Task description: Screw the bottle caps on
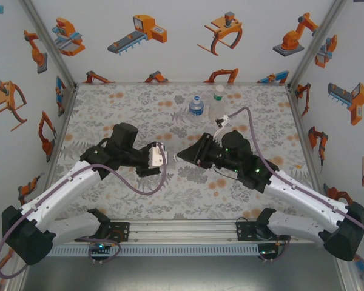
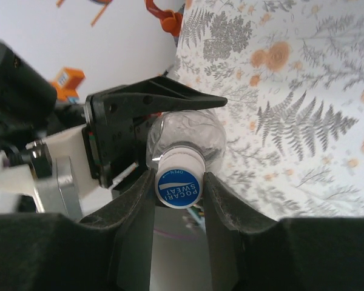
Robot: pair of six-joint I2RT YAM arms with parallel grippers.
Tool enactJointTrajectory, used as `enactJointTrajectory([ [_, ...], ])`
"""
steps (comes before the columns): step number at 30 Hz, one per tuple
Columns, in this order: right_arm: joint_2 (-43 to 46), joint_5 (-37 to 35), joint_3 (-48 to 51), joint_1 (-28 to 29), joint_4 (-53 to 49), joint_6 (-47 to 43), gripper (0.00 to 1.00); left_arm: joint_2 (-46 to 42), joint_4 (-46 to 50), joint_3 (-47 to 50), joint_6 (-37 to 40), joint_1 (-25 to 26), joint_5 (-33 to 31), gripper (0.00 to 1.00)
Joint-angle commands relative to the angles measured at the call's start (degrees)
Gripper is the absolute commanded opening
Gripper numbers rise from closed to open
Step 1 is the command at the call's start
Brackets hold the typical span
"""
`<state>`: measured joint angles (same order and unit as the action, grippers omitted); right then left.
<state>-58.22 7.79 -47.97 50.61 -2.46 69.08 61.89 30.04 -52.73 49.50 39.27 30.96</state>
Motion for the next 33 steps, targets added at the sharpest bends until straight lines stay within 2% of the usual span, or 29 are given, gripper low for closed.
enactJointTrajectory([
  [1, -1.28, -2.02, 0.67, 0.45, 2.12, 13.53, 0.0, -1.85, -8.5, -0.31, -0.75, 1.52, 7.41, 0.0],
  [6, -2.27, -0.84, -2.22, 0.37, 0.25, 11.79, 0.0, -1.78, -10.11, -0.17, -3.1, 0.88, 6.3, 0.0],
  [11, -2.94, -3.04, -7.98, 0.43, -10.94, 6.69, 0.0, -0.27, -9.66, -2.06, -6.46, 0.11, 5.53, 0.0],
  [16, -5.08, -1.64, -9.82, 0.45, -10.82, 6.06, 0.01, 0.25, -9.46, -2.29, -6.6, 0.06, 5.96, 0.0],
  [20, -6.51, -2.52, -12.94, 0.45, -14.37, 1.67, 0.18, 0.15, -9.13, -2.2, -5.95, 0.03, 5.94, 0.0],
  [29, -7.36, -3.35, -15.18, 0.38, -15.38, -1.8, 0.29, 0.25, -8.69, -2.2, -5.31, 0.11, 5.81, 0.0],
  [33, -6.26, -4.78, -14.96, 0.36, -15.03, -1.97, 0.4, -0.01, -8.68, -2.04, -5.24, 0.04, 5.72, 0.0],
])
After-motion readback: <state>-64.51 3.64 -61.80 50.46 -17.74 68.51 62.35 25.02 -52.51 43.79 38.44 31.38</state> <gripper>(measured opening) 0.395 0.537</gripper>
